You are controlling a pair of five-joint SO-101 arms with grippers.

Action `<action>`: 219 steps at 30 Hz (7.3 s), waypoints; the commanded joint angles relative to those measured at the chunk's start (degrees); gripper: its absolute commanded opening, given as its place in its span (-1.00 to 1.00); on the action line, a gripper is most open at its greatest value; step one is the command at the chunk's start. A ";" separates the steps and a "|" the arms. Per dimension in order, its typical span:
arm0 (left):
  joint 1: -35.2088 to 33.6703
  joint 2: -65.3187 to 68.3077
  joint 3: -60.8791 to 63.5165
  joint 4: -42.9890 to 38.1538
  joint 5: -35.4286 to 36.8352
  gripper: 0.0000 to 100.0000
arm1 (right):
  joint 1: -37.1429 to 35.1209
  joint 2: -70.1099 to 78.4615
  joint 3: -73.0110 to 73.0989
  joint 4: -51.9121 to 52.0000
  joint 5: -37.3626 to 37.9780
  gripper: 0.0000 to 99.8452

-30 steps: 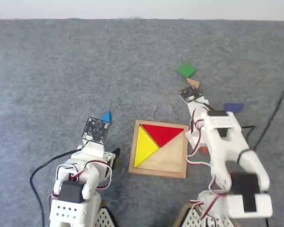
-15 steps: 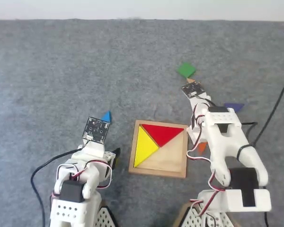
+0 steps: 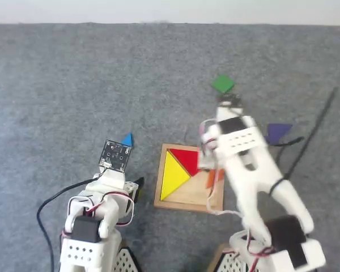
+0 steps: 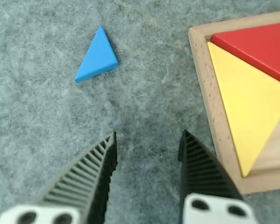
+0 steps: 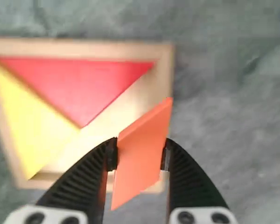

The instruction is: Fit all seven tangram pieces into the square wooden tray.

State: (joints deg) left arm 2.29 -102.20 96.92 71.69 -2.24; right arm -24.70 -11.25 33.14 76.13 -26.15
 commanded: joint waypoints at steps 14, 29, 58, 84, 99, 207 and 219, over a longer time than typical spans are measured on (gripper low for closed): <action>0.26 -0.44 -0.40 -0.26 -0.09 -0.59 | 1.45 8.31 -2.64 -6.81 -11.25 -0.91; 0.26 -0.44 -0.40 -0.26 -0.09 -0.59 | 2.07 8.84 -2.73 -10.86 -9.49 -0.76; 0.26 -0.44 -0.40 -0.26 -0.09 -0.59 | 2.95 -0.22 -2.90 -14.37 2.55 -0.50; 0.26 -0.44 -0.40 -0.26 -0.09 -0.59 | 7.69 -2.95 9.14 -24.92 22.68 -0.97; 0.26 -0.44 -0.40 -0.26 -0.09 -0.59 | 7.16 -11.21 16.70 -23.25 26.64 -0.97; 0.26 -0.44 -0.40 -0.26 -0.09 -0.59 | 16.75 21.23 -29.01 -20.97 30.77 -0.80; 0.26 -0.44 -0.40 -0.26 -0.09 -0.59 | 14.11 42.51 -49.41 -21.14 40.79 -0.50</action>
State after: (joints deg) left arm 2.29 -102.20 96.92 71.69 -2.24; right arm -10.46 29.27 -9.14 55.65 13.32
